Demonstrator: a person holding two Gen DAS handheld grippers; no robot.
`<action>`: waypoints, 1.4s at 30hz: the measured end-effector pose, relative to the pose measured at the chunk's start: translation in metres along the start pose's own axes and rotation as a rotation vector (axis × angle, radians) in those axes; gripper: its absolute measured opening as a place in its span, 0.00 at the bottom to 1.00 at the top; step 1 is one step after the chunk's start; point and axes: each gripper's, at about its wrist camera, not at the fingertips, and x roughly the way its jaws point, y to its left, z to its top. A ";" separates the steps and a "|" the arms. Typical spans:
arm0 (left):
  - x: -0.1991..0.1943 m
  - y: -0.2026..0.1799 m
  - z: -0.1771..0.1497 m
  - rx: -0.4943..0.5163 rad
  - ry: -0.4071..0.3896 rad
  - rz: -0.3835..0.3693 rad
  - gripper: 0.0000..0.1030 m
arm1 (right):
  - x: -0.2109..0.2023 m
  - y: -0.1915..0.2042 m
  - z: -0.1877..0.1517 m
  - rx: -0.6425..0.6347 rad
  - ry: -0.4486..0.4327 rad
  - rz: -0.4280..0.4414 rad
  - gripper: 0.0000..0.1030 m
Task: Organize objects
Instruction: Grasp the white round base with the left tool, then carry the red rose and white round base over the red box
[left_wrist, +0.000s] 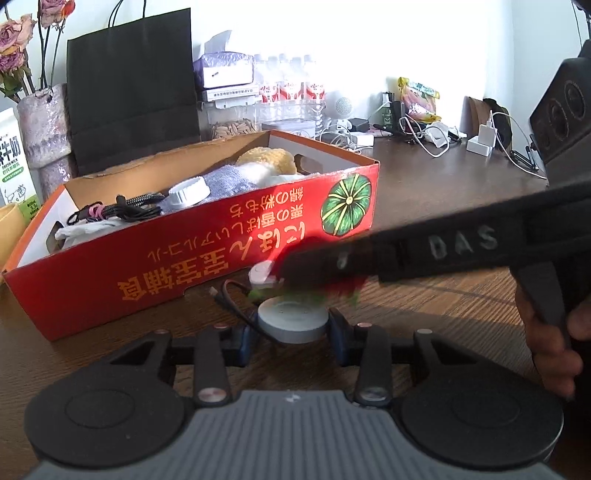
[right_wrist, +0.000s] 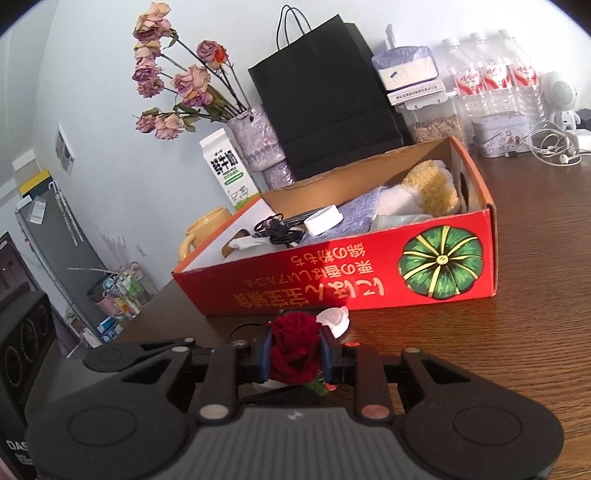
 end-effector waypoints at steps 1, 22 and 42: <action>0.000 0.001 0.000 -0.004 0.002 -0.002 0.38 | -0.002 -0.001 0.001 -0.011 -0.027 -0.039 0.23; -0.009 0.017 -0.005 -0.078 0.018 0.094 0.83 | -0.006 -0.014 0.006 0.052 -0.047 0.009 0.25; -0.022 0.005 0.005 -0.092 -0.030 0.026 0.39 | -0.018 -0.016 0.006 0.050 -0.083 0.018 0.25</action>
